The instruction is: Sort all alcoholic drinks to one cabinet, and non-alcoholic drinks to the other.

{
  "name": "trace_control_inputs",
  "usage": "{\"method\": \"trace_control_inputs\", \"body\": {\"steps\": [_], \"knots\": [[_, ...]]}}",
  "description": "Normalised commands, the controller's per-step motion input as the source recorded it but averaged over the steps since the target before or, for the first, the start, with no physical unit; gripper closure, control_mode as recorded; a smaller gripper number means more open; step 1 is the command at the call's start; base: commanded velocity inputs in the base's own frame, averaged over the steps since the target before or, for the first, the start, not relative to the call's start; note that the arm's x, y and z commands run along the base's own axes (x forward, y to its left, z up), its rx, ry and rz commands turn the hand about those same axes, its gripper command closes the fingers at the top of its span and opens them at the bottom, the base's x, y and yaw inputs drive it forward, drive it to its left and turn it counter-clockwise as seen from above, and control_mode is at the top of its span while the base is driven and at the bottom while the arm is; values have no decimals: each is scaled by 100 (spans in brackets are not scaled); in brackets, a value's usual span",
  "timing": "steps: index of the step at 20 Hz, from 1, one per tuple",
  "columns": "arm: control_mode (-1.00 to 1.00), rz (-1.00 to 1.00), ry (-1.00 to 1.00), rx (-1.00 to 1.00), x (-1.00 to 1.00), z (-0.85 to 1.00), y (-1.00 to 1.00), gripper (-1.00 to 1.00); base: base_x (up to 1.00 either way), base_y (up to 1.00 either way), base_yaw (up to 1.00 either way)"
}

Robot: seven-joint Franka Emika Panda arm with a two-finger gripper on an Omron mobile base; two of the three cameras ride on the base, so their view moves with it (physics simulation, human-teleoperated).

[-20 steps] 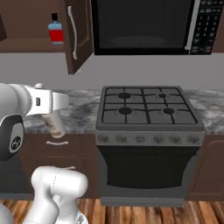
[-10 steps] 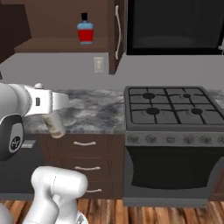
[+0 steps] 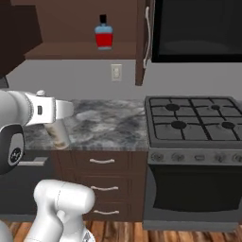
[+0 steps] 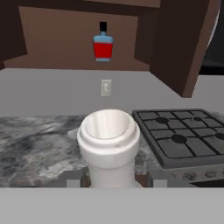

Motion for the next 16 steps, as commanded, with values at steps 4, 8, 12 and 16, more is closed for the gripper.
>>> {"method": "trace_control_inputs", "body": {"steps": [4, 8, 12, 16], "knots": [[100, 0, 0, 0, 0, 0, 0, 100, 59, 25, 11], [100, 0, 0, 0, 0, 0, 0, 100, 51, 8, 19], [100, 0, 0, 0, 0, 0, 0, 100, 40, 11, 21], [100, 0, 0, 0, 0, 0, 0, 100, 38, 13, 22]]}}
